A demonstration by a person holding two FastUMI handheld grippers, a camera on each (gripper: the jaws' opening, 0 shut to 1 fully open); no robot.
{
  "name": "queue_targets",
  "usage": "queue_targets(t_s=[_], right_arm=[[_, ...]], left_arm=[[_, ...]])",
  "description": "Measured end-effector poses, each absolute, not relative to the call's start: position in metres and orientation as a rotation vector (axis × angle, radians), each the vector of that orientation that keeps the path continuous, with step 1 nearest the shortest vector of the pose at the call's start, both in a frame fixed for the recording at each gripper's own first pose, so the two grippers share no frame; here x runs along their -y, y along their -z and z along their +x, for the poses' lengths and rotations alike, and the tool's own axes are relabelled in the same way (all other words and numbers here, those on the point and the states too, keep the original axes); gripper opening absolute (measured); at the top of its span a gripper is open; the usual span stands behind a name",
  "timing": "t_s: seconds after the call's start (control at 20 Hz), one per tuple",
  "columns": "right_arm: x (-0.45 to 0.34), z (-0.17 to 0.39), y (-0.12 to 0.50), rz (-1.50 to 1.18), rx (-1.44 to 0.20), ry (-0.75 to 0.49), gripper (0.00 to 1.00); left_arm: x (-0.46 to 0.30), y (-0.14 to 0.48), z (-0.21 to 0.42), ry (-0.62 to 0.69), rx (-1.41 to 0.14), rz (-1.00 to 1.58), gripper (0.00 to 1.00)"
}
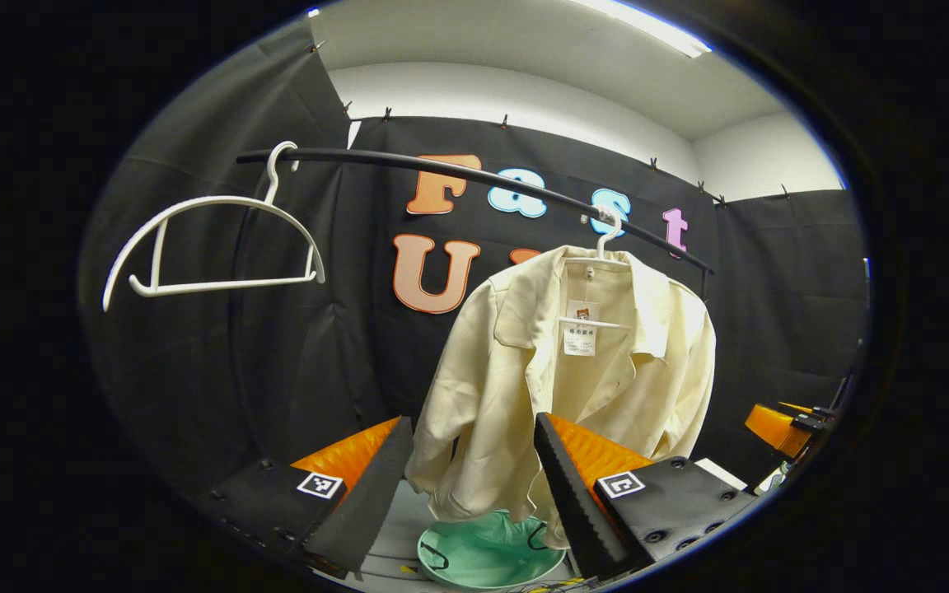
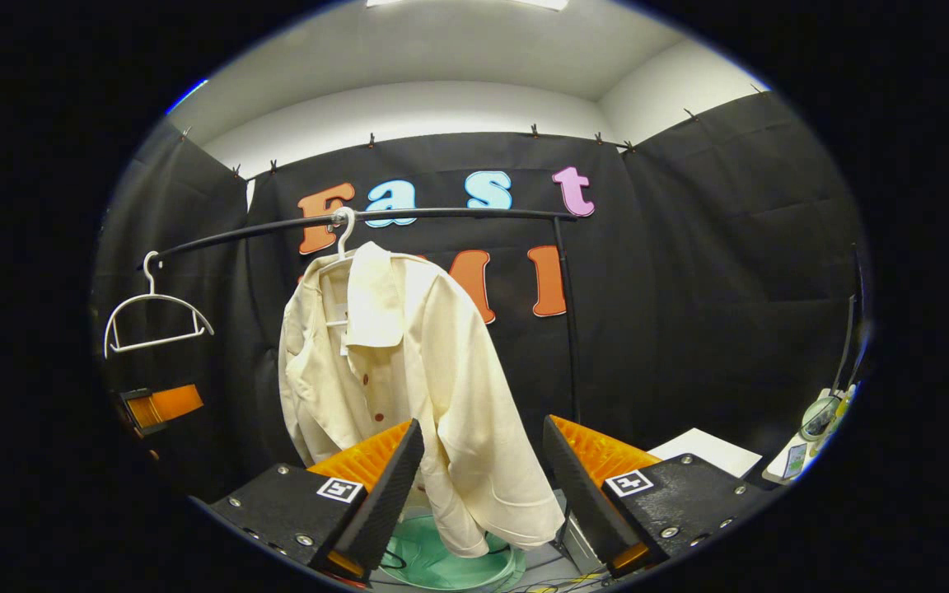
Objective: Grasp the clothes on the hanger with both hands and then place them into the laundry hamper below.
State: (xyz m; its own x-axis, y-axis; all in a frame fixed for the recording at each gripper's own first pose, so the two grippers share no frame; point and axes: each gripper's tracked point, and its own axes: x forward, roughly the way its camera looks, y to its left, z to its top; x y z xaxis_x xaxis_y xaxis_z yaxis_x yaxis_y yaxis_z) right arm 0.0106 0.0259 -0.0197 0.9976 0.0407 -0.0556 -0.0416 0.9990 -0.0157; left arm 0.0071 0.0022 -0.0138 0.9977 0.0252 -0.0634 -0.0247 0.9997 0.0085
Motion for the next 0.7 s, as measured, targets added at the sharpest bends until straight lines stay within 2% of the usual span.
queue_targets(t_s=[0.55,0.6,0.7], right_arm=[[-0.113,0.057,0.021,0.002,-0.071,-0.213,0.92],[-0.12,0.062,0.022,0.002,-0.072,-0.224,0.92],[-0.131,0.072,0.025,0.004,-0.078,-0.247,0.9]], left_arm=[[-0.013,0.023,0.005,-0.073,-0.089,0.012,0.97],[-0.015,0.023,0.005,-0.078,-0.09,0.014,1.0],[-0.02,0.023,0.005,-0.089,-0.092,0.018,0.97]])
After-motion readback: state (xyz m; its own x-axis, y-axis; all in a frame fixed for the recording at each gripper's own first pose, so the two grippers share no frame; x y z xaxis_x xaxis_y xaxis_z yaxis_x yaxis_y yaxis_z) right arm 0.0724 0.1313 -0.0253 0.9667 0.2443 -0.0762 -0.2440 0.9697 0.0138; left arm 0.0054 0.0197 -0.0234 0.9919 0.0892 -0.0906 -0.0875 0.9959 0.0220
